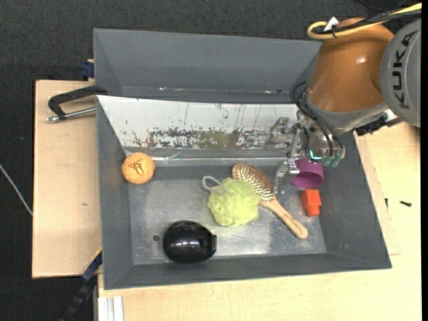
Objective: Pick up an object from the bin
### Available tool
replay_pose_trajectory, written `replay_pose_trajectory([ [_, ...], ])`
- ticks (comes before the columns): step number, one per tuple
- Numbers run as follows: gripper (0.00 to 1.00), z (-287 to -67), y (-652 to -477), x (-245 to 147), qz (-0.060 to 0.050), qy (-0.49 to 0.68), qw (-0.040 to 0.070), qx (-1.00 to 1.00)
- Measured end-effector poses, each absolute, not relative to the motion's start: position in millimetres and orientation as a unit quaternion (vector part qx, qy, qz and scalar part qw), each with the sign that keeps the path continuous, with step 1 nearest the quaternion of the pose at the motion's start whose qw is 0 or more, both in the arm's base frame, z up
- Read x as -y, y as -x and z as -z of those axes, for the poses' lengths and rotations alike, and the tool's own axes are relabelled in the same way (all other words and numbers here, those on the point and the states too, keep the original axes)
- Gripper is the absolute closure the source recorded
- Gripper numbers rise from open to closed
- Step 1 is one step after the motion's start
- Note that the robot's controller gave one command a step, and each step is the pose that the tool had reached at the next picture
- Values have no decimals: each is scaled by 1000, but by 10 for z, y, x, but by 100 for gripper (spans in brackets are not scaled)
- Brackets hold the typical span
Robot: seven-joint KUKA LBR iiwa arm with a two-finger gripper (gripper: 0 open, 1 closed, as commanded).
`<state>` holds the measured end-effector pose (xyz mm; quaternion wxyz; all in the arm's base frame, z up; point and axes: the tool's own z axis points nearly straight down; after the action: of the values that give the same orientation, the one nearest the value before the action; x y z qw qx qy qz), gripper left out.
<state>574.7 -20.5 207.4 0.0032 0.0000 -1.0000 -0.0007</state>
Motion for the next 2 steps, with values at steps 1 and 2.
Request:
replay_pose_trajectory([
  [1, 0, -2121, -5763, 206, 0, 0, -1, 1000],
  [2, 0, -1699, -5791, 129, 0, -62, -2, 998],
])
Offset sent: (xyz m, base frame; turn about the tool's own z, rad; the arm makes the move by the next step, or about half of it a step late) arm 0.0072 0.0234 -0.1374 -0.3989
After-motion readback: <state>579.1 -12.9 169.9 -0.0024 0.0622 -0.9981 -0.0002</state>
